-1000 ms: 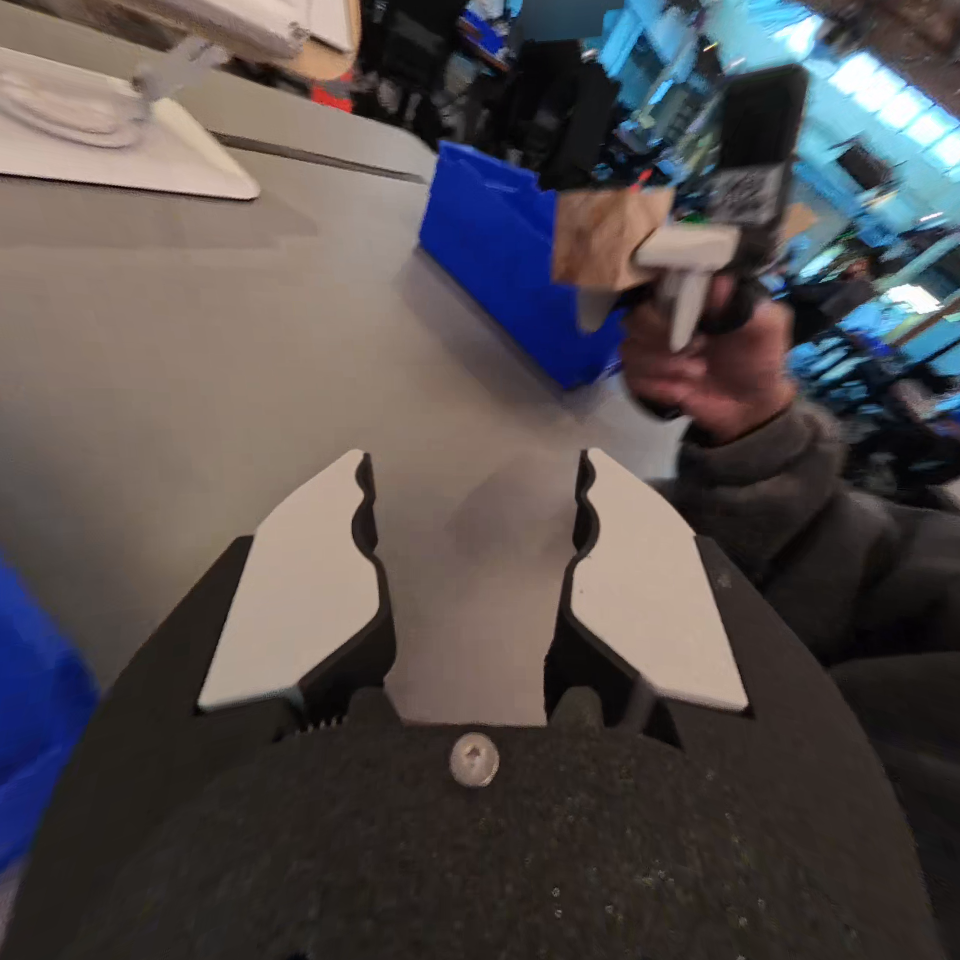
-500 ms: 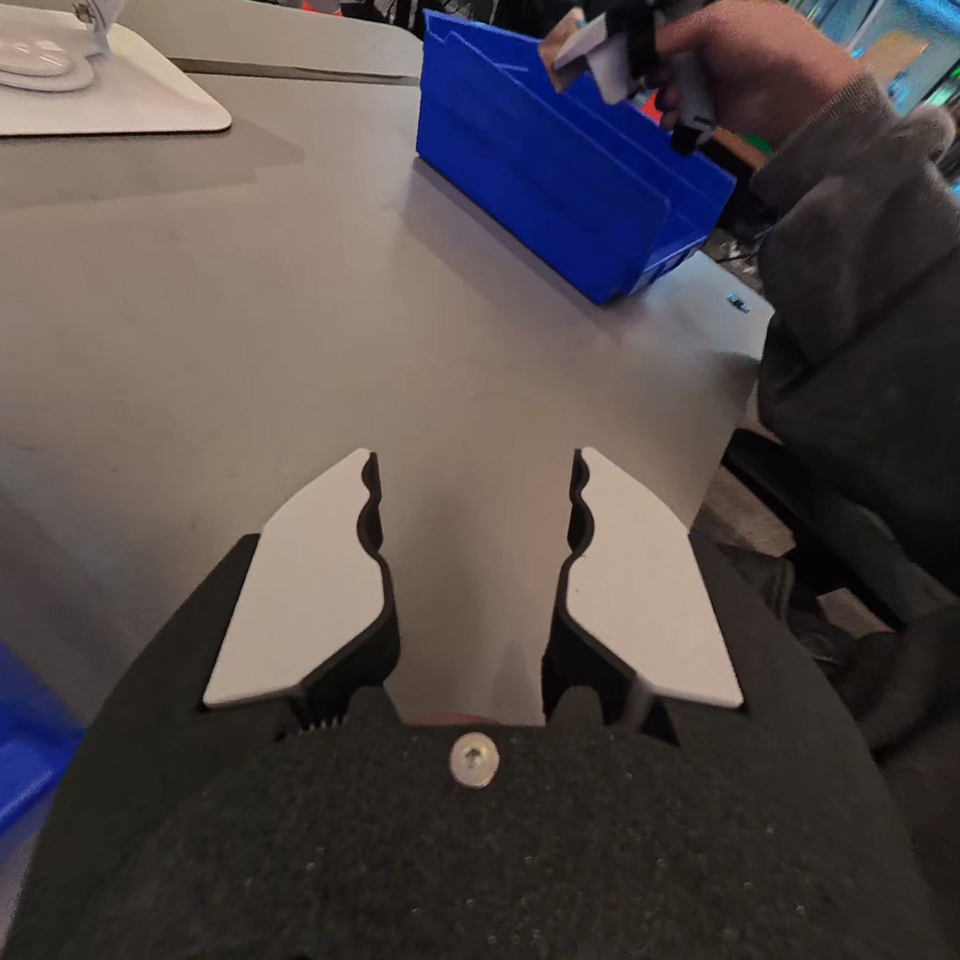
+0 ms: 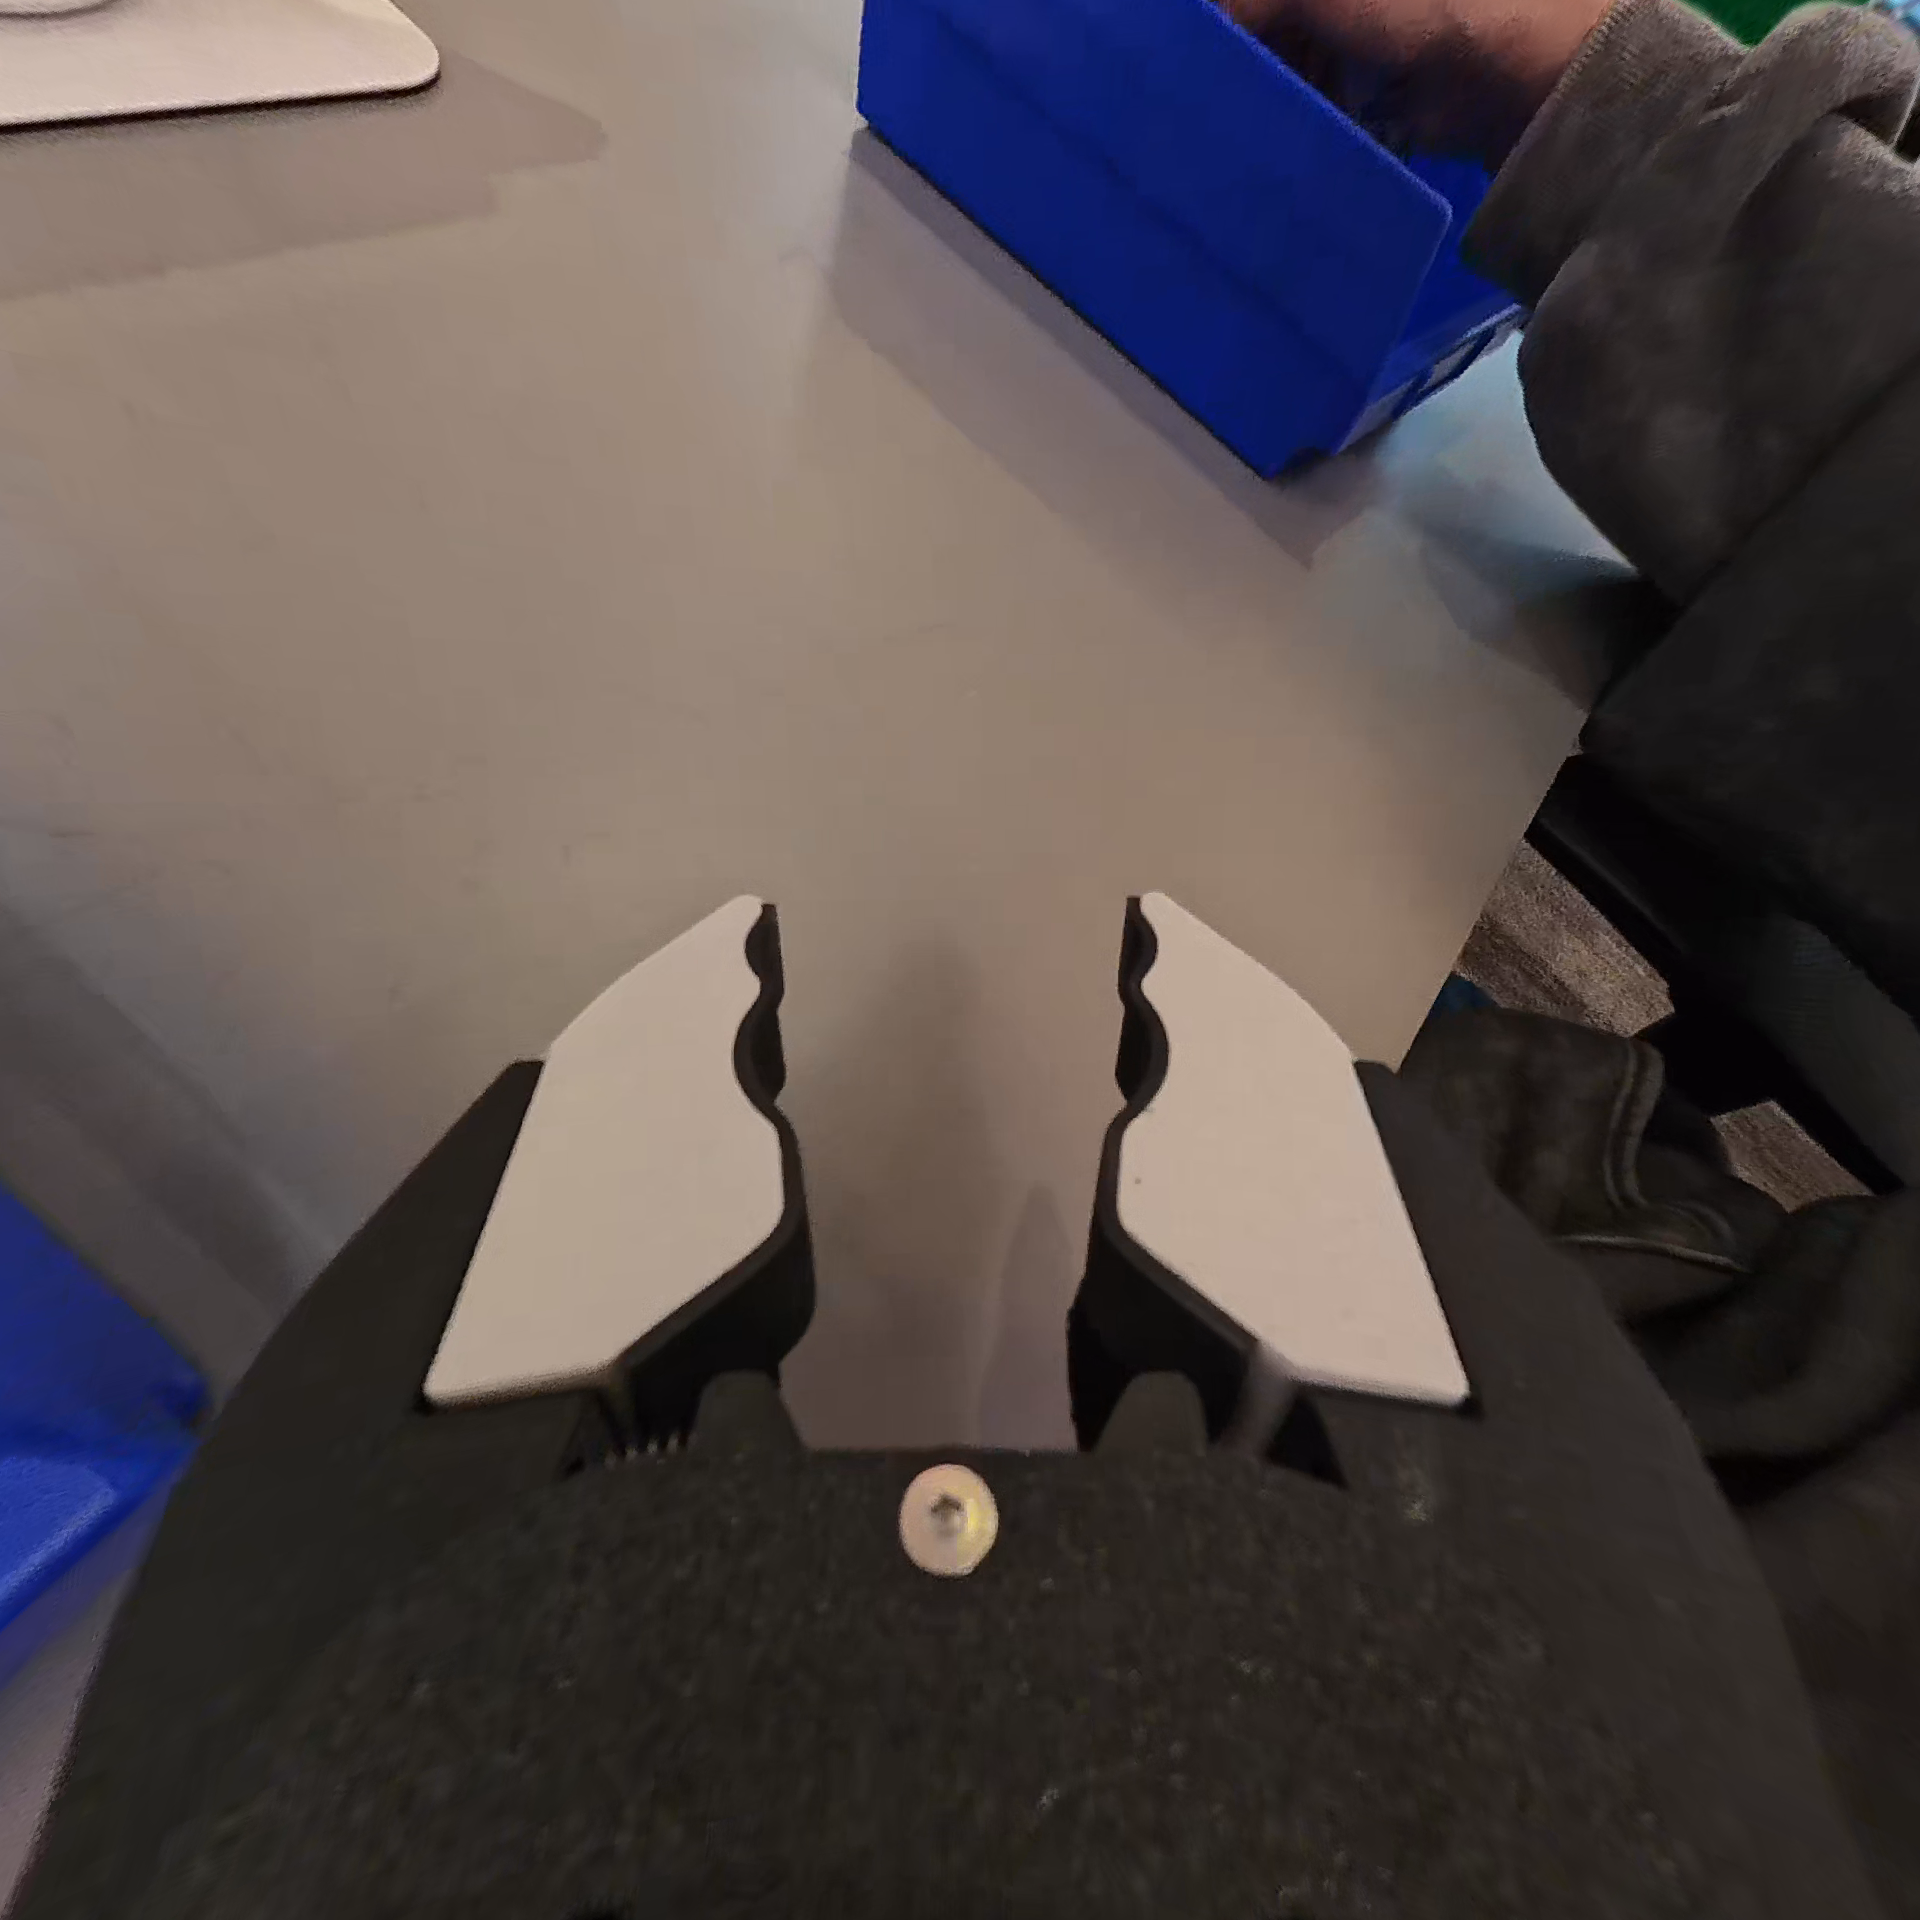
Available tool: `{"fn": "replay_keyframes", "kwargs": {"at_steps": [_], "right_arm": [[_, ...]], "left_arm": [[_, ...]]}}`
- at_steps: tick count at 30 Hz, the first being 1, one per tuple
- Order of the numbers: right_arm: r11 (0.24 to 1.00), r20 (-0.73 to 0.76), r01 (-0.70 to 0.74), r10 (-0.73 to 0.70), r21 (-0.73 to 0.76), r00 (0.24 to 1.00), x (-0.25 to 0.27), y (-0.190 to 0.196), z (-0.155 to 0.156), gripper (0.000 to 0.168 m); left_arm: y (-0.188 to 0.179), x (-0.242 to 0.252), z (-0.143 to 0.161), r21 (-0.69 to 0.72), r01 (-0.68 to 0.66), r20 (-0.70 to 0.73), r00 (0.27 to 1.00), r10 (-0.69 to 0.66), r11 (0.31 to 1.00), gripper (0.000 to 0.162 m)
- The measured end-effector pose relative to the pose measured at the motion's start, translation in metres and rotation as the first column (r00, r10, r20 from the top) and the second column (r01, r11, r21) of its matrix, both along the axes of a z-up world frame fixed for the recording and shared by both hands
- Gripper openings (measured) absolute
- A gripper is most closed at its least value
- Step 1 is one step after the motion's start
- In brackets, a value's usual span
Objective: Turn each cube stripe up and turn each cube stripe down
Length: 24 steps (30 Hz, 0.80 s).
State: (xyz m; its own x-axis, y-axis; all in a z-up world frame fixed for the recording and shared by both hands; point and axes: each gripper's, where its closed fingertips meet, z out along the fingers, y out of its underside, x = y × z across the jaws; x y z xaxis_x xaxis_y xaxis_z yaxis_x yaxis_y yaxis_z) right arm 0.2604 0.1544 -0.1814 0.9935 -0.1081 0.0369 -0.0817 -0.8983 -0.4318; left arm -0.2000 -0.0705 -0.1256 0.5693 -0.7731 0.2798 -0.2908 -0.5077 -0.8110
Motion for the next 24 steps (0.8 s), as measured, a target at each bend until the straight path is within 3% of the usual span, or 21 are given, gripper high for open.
{"fn": "replay_keyframes", "kwargs": {"at_steps": [3, 5, 8, 11, 13, 15, 18, 21, 24], "right_arm": [[1.0, -0.001, 0.0, 0.0, 0.007, 1.0, 0.0, -0.003, -0.002, 0.046], [1.0, 0.015, -0.021, 0.021, 0.015, 1.0, 0.0, -0.006, 0.01, 0.057], [0.98, 0.038, -0.043, 0.036, 0.193, 0.999, -0.006, -0.013, 0.073, 0.069], [0.857, 0.0, -0.148, 0.17, 0.494, 0.985, -0.051, -0.041, 0.154, 0.066], [0.703, -0.079, -0.246, 0.395, 0.667, 0.915, -0.119, -0.075, 0.186, 0.066], [0.562, -0.12, -0.316, 0.606, 0.764, 0.787, -0.19, -0.12, 0.189, 0.066], [0.46, -0.196, -0.336, 0.782, 0.822, 0.591, -0.271, -0.186, 0.168, 0.07], [0.431, -0.233, -0.363, 0.848, 0.826, 0.475, -0.313, -0.225, 0.148, 0.07], [0.449, -0.264, -0.43, 0.867, 0.784, 0.423, -0.329, -0.244, 0.131, 0.07]], "left_arm": [[-0.001, 0.0, -0.004, 0.0, 0.012, -0.027, 1.0, -0.012, 1.0, 0.061], [-0.002, 0.0, -0.005, 0.001, 0.012, -0.037, 0.999, -0.012, 1.0, 0.061], [-0.002, -0.004, 0.0, 0.016, 0.01, -0.039, 0.999, -0.009, 1.0, 0.062], [0.002, -0.011, 0.008, 0.052, -0.01, -0.038, 0.999, 0.012, 0.999, 0.063], [0.003, -0.016, 0.011, 0.061, -0.027, -0.036, 0.999, 0.029, 0.998, 0.063], [0.001, -0.019, 0.013, 0.05, -0.032, -0.025, 0.999, 0.034, 0.998, 0.063], [-0.007, -0.023, 0.017, 0.029, -0.025, 0.0, 1.0, 0.025, 0.999, 0.065], [-0.015, -0.048, 0.033, 0.04, -0.017, -0.006, 1.0, 0.017, 0.999, 0.065], [0.003, -0.114, 0.045, 0.1, -0.055, -0.218, 0.973, 0.075, 0.994, 0.063]]}}
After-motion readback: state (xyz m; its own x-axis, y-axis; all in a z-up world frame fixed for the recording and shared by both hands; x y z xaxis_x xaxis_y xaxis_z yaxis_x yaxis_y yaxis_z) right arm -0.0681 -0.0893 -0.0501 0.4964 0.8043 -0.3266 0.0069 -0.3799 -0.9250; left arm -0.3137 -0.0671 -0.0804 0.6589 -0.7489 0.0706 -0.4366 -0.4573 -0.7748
